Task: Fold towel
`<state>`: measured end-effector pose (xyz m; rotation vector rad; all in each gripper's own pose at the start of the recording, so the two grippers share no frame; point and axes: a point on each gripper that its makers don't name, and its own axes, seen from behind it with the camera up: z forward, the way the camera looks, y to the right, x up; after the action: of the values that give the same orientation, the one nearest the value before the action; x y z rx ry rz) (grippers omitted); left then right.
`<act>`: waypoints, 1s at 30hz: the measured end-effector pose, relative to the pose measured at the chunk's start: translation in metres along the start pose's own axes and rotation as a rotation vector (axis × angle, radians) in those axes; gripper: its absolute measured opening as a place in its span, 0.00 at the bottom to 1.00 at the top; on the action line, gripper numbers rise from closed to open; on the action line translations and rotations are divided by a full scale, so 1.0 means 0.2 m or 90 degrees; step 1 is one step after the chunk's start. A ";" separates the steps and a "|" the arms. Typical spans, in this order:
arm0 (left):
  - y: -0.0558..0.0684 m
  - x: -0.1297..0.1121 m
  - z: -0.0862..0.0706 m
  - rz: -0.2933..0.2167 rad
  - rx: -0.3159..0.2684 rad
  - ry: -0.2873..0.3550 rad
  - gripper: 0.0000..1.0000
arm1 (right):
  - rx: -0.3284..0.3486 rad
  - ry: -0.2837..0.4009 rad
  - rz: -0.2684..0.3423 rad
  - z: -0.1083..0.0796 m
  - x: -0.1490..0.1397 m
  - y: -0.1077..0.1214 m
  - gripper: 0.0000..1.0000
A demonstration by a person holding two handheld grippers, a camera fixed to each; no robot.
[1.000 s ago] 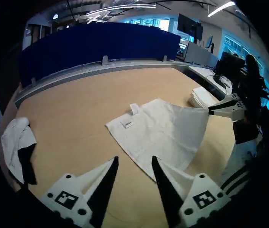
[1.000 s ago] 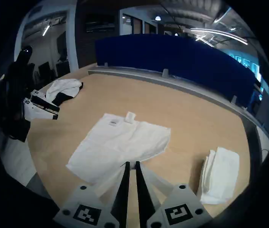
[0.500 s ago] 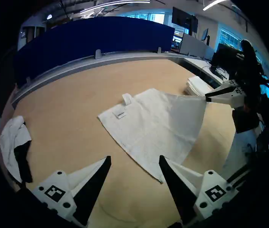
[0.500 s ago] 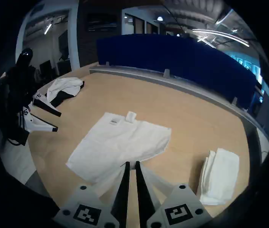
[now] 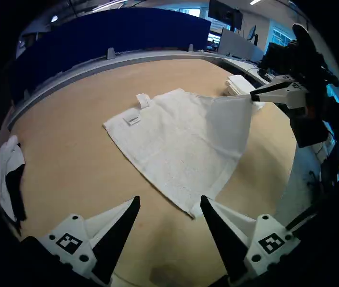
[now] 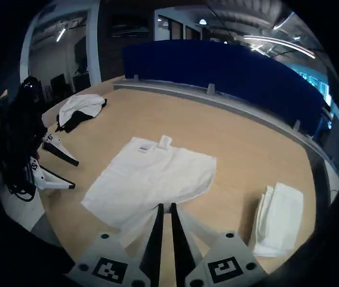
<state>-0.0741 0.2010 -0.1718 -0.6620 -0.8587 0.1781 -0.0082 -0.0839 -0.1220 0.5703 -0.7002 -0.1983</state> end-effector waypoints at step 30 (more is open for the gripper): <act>0.17 -0.23 0.16 0.064 -0.011 -0.052 0.77 | 0.003 -0.002 -0.001 0.02 -0.02 0.00 0.11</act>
<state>-0.1246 0.2250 -0.2069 -0.7191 -0.9063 0.2894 -0.0140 -0.0842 -0.1218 0.5752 -0.7036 -0.1988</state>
